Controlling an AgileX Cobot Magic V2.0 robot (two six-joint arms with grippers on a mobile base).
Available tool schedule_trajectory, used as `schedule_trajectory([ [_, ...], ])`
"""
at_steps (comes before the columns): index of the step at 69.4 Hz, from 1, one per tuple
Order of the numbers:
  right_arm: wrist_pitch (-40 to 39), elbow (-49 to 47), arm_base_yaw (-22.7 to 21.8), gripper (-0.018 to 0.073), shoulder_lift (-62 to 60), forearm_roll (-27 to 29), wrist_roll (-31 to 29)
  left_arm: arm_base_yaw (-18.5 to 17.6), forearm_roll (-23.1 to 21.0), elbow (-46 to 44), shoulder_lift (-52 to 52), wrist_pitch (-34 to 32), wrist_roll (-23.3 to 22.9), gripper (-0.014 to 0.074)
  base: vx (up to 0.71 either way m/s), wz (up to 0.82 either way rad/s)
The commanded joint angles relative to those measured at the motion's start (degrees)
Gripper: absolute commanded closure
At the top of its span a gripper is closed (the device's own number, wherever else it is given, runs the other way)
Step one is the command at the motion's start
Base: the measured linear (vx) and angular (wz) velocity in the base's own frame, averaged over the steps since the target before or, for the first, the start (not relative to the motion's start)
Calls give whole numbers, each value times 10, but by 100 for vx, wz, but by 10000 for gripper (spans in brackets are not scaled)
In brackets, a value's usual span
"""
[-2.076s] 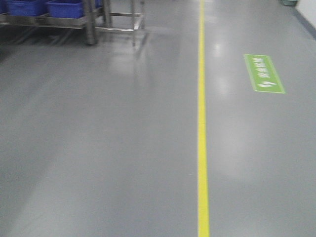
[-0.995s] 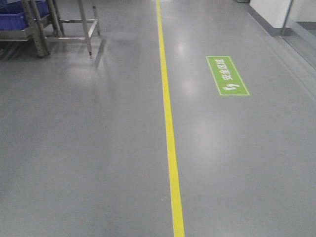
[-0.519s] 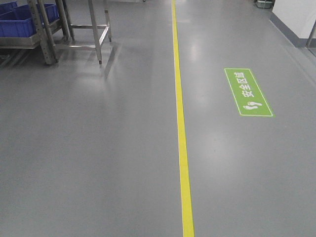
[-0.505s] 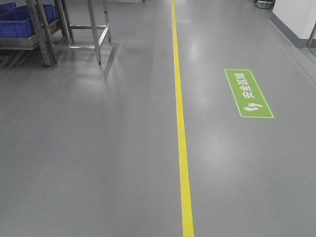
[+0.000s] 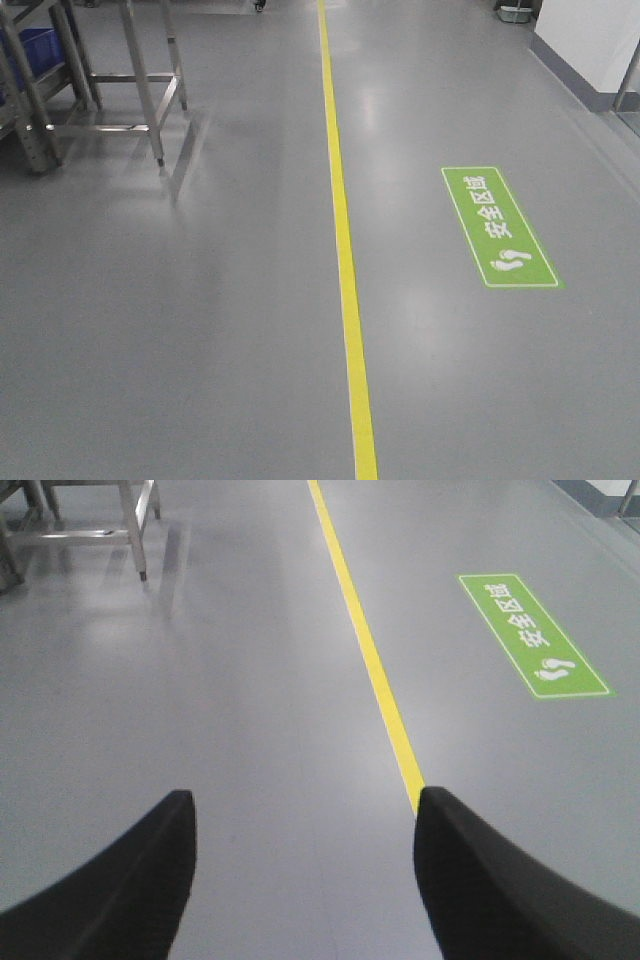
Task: Move and align brake pads A on conveyor
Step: 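Drive the base along the yellow floor line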
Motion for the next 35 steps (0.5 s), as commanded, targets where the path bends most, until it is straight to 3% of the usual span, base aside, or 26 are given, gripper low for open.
schedule_trajectory([
  [1,-42,-15,-2,180,6,-2,-7,-2,-5,-16,6,-37,0,153,70,-13],
  [35,-43,-15,-2,180,6,-2,-7,-2,-5,-16,6,-37,0,153,74,-2],
])
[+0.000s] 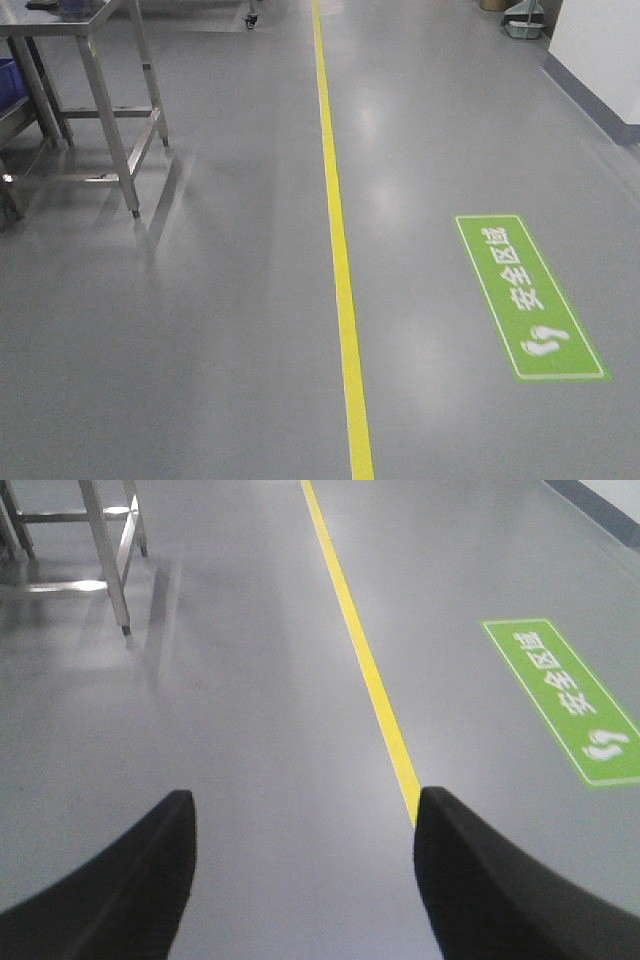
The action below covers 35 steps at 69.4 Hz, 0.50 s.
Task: Move and align brake pads A on conveyor
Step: 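Drive the base along the yellow floor line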
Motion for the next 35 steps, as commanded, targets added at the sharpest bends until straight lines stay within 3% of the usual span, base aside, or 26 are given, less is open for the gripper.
schedule_trajectory([
  [1,-43,-15,-2,180,6,-2,-7,-2,-5,-16,6,-37,0,153,76,4],
  [35,-43,-15,-2,180,6,-3,-7,-2,-5,-16,6,-37,0,153,76,-2],
])
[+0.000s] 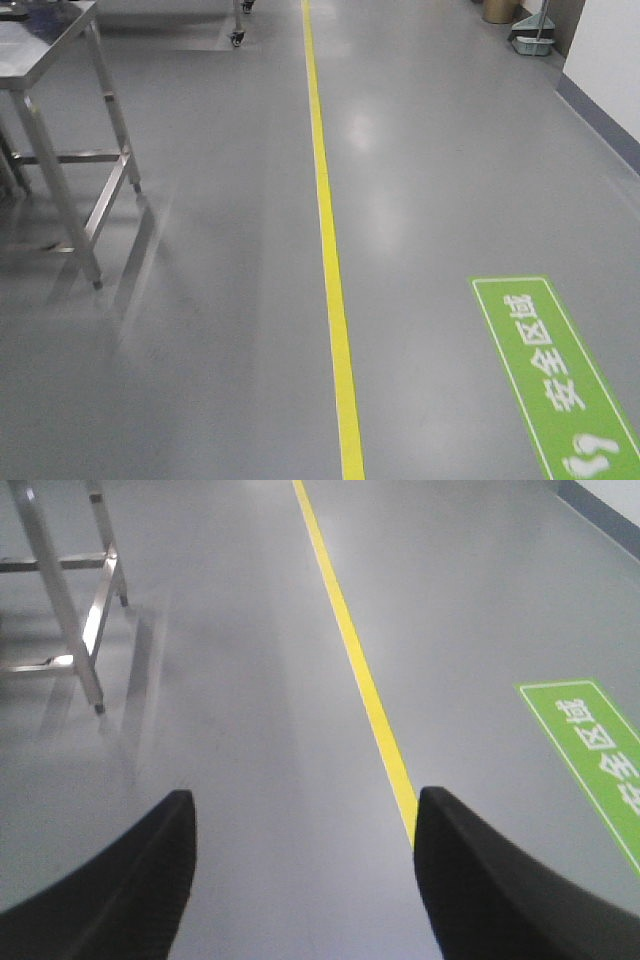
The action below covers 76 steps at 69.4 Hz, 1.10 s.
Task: Move and align brake pads A on conveyor
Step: 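Drive the base along the yellow floor line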
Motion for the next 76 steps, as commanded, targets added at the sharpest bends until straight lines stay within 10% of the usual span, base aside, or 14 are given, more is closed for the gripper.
schedule_trajectory([
  [1,-43,-15,-2,180,6,-3,-7,-2,-6,-16,6,-37,0,153,77,-11],
  [76,-43,-15,-2,180,6,-3,-7,-2,-6,-16,6,-37,0,153,75,5],
])
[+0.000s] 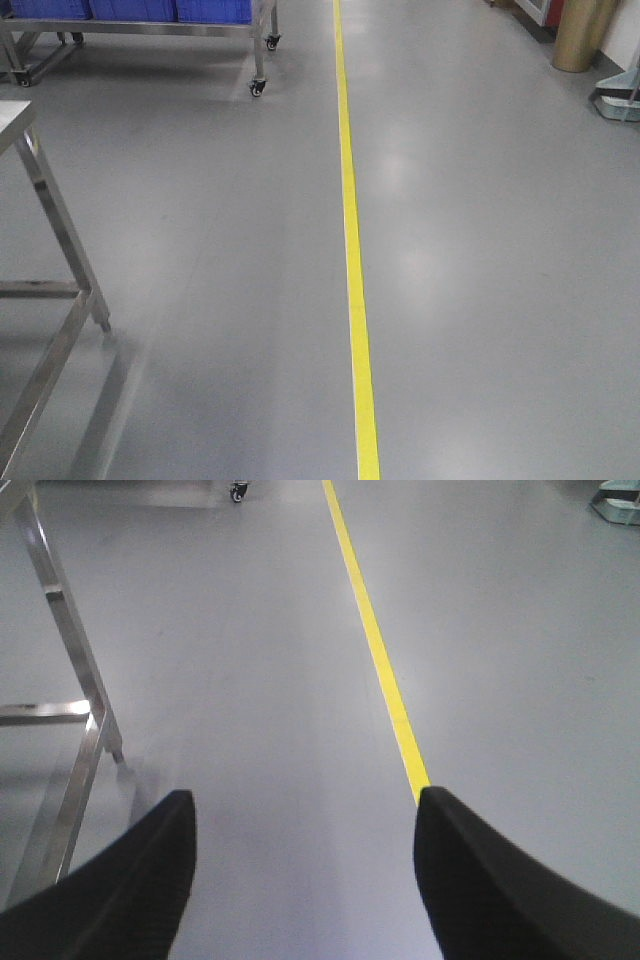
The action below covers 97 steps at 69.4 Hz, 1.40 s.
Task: Move and align brake pads A on conveyor
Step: 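Drive the base along the yellow floor line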
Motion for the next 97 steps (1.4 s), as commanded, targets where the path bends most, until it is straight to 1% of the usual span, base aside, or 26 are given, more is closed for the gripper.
schedule_trajectory([
  [1,-43,-15,-2,180,6,-3,-7,-2,-6,-16,6,-37,0,153,72,4],
  [47,-43,-15,-2,180,6,-3,-7,-2,-6,-16,6,-37,0,153,69,1],
  [74,-43,-15,-2,180,6,-3,-7,-2,-6,-16,6,-39,0,153,58,2],
  [85,-43,-15,-2,180,6,-3,-7,-2,-6,-16,6,-42,0,153,47,26],
  [97,-42,-15,-2,180,6,-3,-7,-2,-6,-16,6,-42,0,153,40,58],
])
